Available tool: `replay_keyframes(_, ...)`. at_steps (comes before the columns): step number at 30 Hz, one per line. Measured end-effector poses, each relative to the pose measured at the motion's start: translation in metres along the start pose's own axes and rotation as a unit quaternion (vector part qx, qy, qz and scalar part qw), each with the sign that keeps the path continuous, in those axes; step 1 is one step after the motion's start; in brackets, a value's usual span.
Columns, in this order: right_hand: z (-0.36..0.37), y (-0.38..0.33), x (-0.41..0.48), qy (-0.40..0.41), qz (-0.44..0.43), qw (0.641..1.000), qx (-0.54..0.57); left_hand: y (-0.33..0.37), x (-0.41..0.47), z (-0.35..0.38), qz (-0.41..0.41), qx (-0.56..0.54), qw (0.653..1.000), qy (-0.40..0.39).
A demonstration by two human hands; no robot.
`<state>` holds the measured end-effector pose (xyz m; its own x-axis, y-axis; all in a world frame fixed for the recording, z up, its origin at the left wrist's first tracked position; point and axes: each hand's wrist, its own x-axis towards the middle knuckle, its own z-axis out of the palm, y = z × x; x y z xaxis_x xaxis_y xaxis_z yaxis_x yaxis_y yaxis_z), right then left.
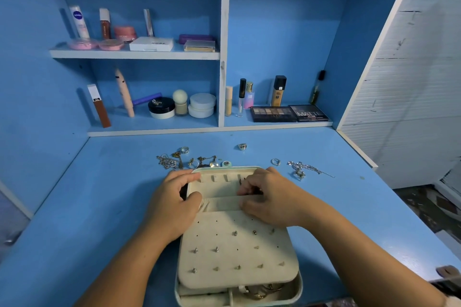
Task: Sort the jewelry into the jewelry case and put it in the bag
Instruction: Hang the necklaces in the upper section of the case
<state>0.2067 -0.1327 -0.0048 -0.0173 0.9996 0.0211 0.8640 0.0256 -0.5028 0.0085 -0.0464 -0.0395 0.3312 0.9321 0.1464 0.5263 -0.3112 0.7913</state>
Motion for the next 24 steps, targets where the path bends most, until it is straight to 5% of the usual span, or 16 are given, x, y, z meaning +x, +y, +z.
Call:
replay_keyframes(7, -0.040, 0.040, 0.007, 0.136, 0.052, 0.989, -0.019, 0.002, -0.001, -0.002, -0.013, -0.015, 1.000, -0.013)
replay_keyframes(12, -0.070, 0.106, 0.009, 0.046, 0.236, 0.955, -0.172, 0.003, -0.001, -0.003, -0.021, -0.020, 0.999, -0.020)
replay_keyframes(24, -0.052, 0.116, 0.011, 0.068, 0.235, 0.948, -0.205, 0.008, 0.000, -0.010, -0.003, 0.084, 0.992, -0.093)
